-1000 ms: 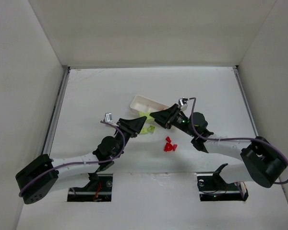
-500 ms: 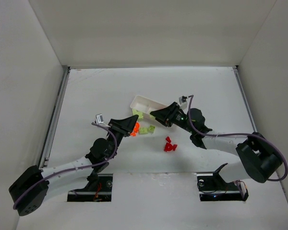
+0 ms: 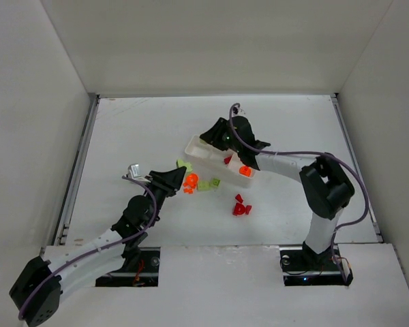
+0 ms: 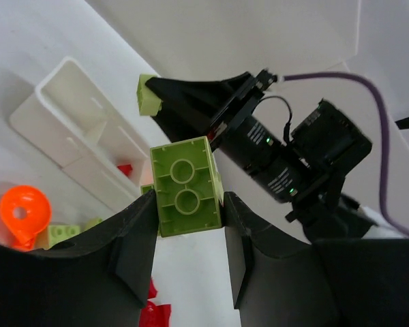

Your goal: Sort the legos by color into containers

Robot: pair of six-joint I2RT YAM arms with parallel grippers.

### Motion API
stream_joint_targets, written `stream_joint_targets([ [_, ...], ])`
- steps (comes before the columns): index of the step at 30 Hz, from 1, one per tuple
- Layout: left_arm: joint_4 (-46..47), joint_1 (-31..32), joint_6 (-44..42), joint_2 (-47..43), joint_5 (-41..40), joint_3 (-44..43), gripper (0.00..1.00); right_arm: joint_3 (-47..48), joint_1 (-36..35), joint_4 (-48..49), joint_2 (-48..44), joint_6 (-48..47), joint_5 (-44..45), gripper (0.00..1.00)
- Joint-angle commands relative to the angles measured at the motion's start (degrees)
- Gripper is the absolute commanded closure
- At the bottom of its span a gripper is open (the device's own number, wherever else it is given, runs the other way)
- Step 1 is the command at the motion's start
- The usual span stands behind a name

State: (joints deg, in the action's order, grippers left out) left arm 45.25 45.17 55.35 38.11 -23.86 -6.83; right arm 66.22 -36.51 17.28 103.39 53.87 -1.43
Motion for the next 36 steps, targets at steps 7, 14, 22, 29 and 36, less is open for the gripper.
stream_joint_targets([
  [7, 0.3, -5.0, 0.5, 2.6, 4.7, 2.7, 0.88, 11.9, -2.2, -12.6, 8.0, -9.8, 9.1, 0.71],
  [14, 1.9, -7.1, 2.3, 4.2, 5.8, 3.8, 0.88, 14.0, -2.9, -12.3, 10.2, -9.4, 8.7, 0.64],
  [22, 2.3, -7.5, 3.3, 4.9, 6.5, 3.2, 0.88, 12.0, -2.8, -10.0, 6.5, -9.3, 8.5, 0.48],
  [29, 2.4, -8.2, 5.0, 5.2, 6.8, 2.8, 0.88, 5.9, -2.8, -6.2, 1.4, -8.3, 4.4, 0.49],
  [36, 2.4, -9.0, 8.9, 4.3, 8.6, 2.3, 0.87, -17.4, -2.9, 18.5, -13.9, -1.6, -10.7, 0.51],
])
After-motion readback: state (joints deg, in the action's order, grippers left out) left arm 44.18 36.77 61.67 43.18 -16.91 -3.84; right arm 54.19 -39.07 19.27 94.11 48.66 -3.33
